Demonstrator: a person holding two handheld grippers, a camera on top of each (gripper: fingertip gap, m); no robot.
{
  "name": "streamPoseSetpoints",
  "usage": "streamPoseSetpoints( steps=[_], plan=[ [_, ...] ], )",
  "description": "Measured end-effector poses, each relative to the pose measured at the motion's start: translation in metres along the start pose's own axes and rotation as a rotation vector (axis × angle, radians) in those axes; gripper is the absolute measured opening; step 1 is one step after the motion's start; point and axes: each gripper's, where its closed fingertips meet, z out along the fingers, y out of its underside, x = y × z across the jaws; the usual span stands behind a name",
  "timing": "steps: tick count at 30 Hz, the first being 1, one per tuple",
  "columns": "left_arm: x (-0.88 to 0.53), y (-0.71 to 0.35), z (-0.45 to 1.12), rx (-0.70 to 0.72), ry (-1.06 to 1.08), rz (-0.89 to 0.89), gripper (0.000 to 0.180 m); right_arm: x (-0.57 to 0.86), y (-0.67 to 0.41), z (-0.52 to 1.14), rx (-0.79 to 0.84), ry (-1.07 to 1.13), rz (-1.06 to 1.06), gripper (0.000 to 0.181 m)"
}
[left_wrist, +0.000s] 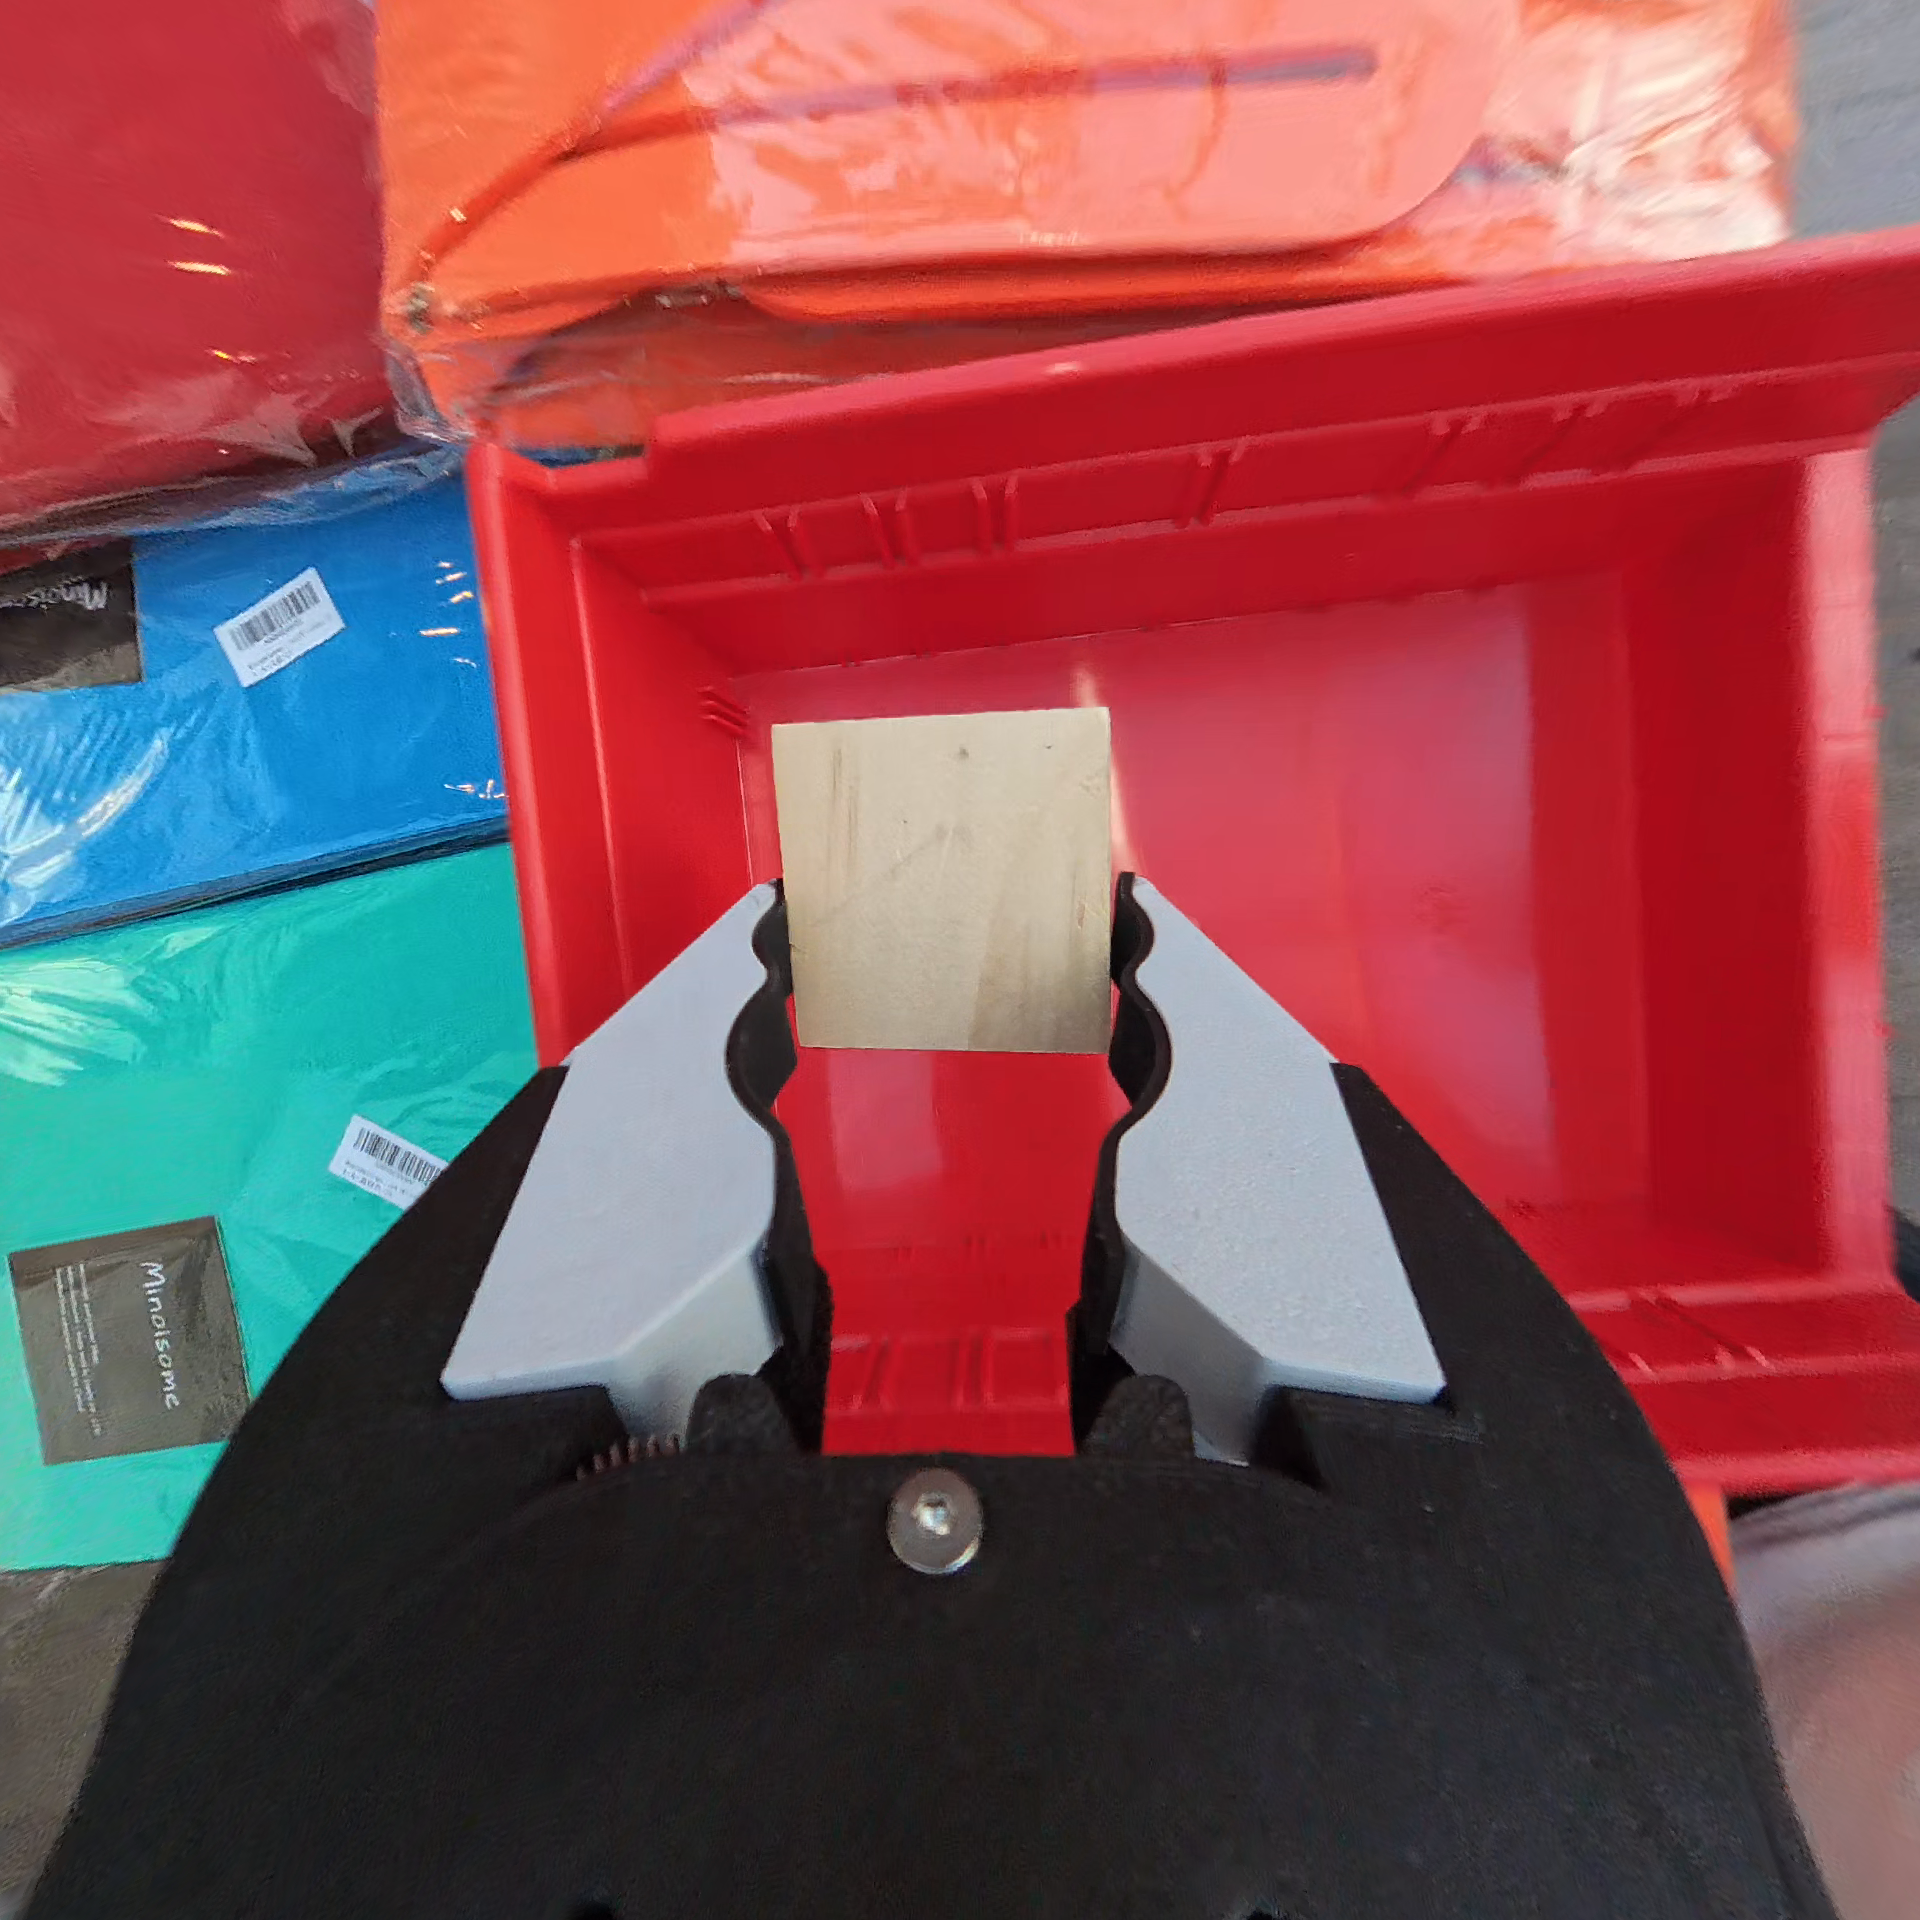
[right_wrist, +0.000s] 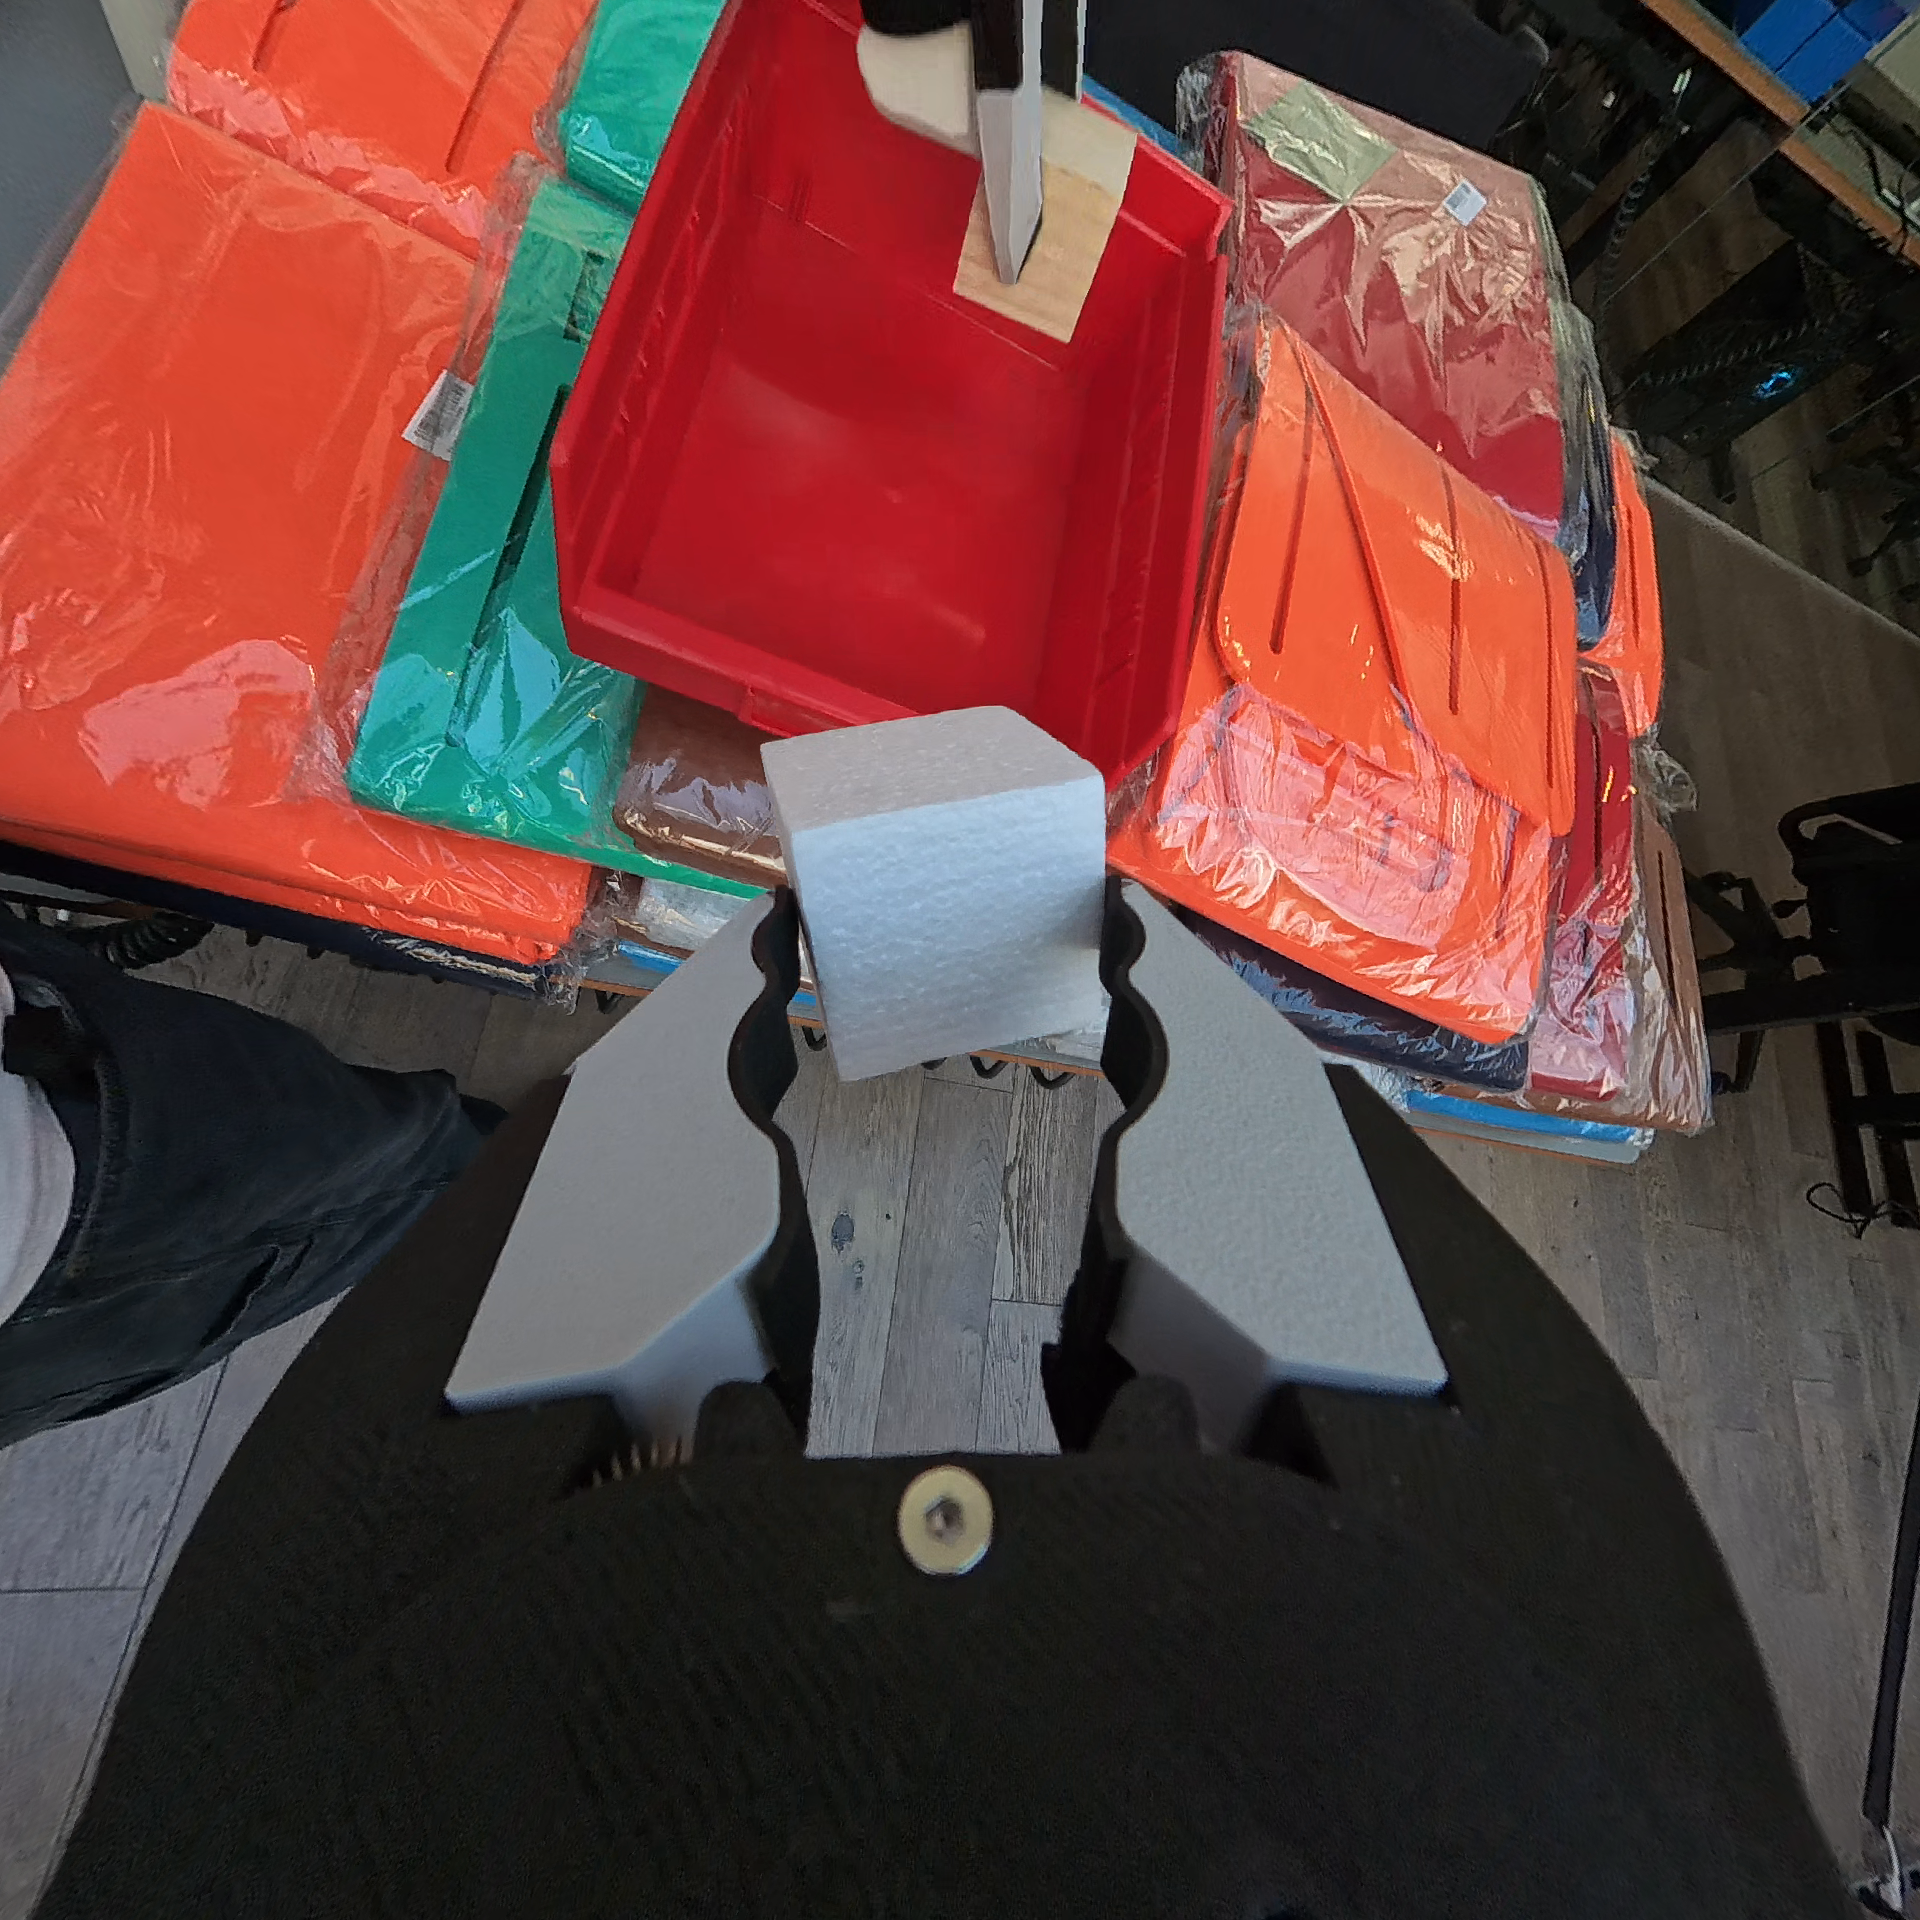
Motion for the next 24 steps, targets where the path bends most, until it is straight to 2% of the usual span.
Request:
streamPoseSetpoints(
  steps=[3,6,10,12,15,18,24],
  plan=[
    [-0.012,0.014,-0.081,0.146,0.01,-0.06,0.06,-0.003,-0.017,0.005,0.019,-0.018,-0.037,0.057],
    [-0.073,0.079,-0.165,0.205,-0.161,-0.17,0.06,-0.008,-0.037,0.01,0.04,-0.04,-0.085,0.057],
    [-0.179,0.25,-0.236,0.106,-0.407,-0.478,0.06,-0.01,-0.056,0.018,0.033,-0.049,-0.15,0.057],
    [-0.211,0.34,-0.246,0.053,-0.435,-0.655,0.06,-0.009,-0.067,0.02,0.041,-0.057,-0.164,0.057],
    [-0.237,0.437,-0.239,0.056,-0.403,-0.854,0.059,-0.007,-0.081,0.023,0.042,-0.065,-0.175,0.057],
    [-0.246,0.494,-0.221,0.044,-0.385,-0.929,0.059,-0.008,-0.093,0.025,0.03,-0.068,-0.198,0.057],
    [-0.243,0.543,-0.196,-0.06,-0.393,-0.894,0.059,-0.012,-0.105,0.027,0.013,-0.071,-0.219,0.057]
  ],
)
